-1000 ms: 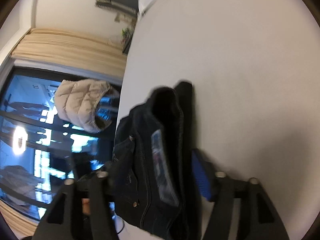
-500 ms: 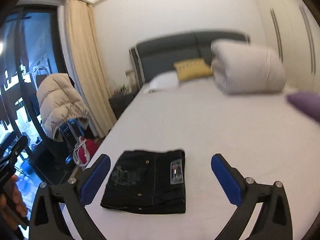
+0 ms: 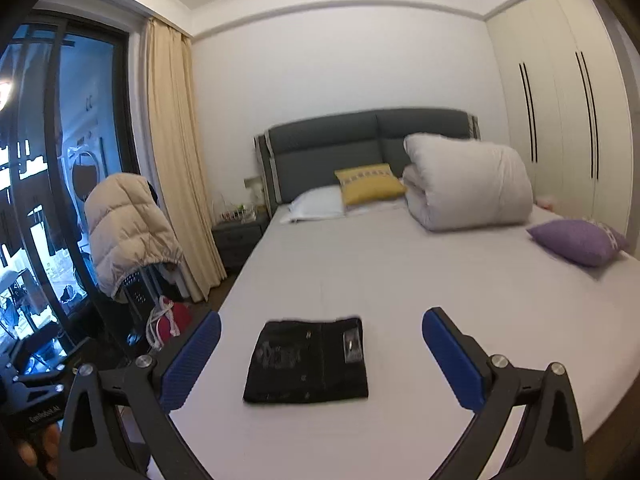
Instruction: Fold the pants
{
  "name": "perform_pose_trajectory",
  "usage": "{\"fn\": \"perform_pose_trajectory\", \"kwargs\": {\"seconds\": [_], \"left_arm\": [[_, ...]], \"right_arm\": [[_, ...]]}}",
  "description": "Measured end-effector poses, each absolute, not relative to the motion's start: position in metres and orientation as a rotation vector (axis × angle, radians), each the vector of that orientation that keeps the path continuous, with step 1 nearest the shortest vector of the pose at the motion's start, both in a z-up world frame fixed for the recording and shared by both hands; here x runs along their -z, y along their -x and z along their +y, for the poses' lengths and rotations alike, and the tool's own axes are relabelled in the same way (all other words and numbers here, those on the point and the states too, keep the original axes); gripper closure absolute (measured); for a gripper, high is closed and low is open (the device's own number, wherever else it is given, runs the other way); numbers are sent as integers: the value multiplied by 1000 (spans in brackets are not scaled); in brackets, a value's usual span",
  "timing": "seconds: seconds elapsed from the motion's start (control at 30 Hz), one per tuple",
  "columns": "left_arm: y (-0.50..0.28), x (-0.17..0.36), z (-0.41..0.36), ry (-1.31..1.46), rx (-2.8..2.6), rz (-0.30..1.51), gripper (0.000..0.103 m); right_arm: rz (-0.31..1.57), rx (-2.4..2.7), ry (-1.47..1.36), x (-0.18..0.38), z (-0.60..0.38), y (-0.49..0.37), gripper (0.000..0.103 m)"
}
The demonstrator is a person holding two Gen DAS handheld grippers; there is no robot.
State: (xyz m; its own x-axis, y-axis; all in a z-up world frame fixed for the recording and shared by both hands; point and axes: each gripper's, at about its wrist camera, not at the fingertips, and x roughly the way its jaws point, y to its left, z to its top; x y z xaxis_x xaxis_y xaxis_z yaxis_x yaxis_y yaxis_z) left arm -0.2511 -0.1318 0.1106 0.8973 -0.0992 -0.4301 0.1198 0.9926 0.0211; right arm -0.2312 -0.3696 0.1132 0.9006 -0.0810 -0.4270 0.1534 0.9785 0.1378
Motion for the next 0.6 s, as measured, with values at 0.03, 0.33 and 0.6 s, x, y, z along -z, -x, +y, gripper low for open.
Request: {"fn": "perform_pose_trajectory", "kwargs": {"seconds": [0.03,0.33,0.6], "left_arm": [[255,-110,-130,-35,120,474,0],[241,-65,-145,-57,117,609,0],[204,-27,-150,-49,126,700,0]], "right_arm": [[446,121,-181,-110,-369,233,0],[560,130,-155,-78,-348,240,0],[618,127,-156,-61,-345,228,0]]}}
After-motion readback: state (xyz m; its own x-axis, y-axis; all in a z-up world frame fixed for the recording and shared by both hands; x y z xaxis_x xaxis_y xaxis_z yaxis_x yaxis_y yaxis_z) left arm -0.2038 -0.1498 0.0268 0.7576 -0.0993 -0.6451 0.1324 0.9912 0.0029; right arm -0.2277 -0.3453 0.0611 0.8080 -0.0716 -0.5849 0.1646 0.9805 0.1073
